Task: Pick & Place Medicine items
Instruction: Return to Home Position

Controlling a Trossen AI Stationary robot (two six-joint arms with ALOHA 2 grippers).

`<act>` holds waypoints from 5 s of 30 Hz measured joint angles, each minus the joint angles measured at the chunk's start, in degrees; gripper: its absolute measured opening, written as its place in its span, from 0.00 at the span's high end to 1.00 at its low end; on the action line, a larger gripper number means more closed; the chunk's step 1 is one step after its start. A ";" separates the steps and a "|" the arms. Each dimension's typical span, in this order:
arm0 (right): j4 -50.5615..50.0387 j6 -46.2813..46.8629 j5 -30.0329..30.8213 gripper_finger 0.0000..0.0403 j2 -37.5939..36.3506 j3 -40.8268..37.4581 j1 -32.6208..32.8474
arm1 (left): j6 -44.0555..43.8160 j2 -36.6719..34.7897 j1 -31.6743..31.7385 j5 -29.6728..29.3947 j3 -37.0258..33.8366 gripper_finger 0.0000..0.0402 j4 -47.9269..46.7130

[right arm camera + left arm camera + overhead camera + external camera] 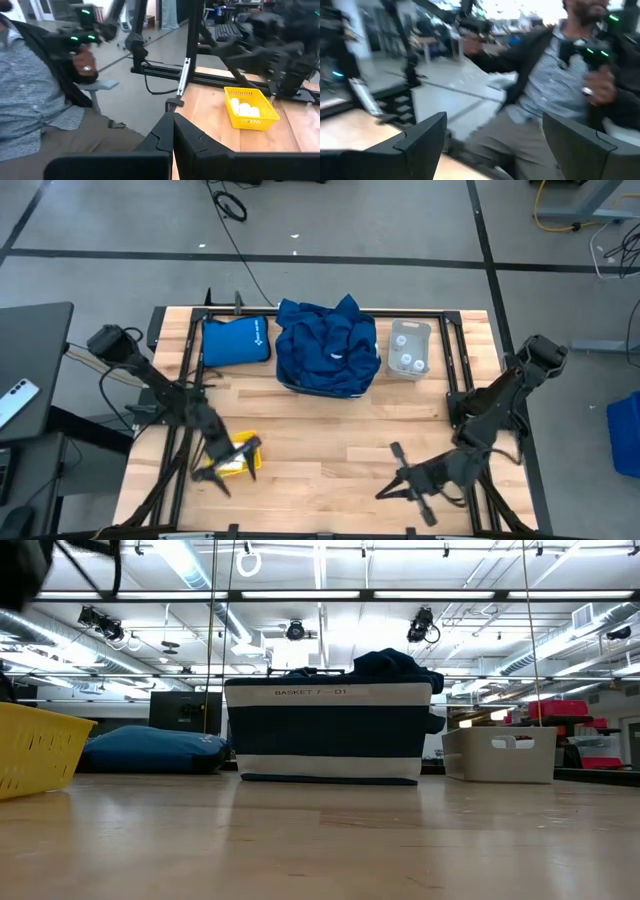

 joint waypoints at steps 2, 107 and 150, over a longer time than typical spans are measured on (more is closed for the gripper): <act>1.01 0.00 1.65 0.98 -2.40 -2.44 1.24 | -1.50 -0.02 3.47 1.62 -4.46 0.17 7.05; 48.84 4.70 9.77 0.96 -15.67 -47.58 4.41 | -7.35 -48.87 32.76 -1.50 -15.02 0.17 -29.63; 47.99 -0.03 1.32 0.96 -15.67 -47.58 -10.49 | 3.34 -54.90 12.34 -24.35 -15.02 0.17 -33.44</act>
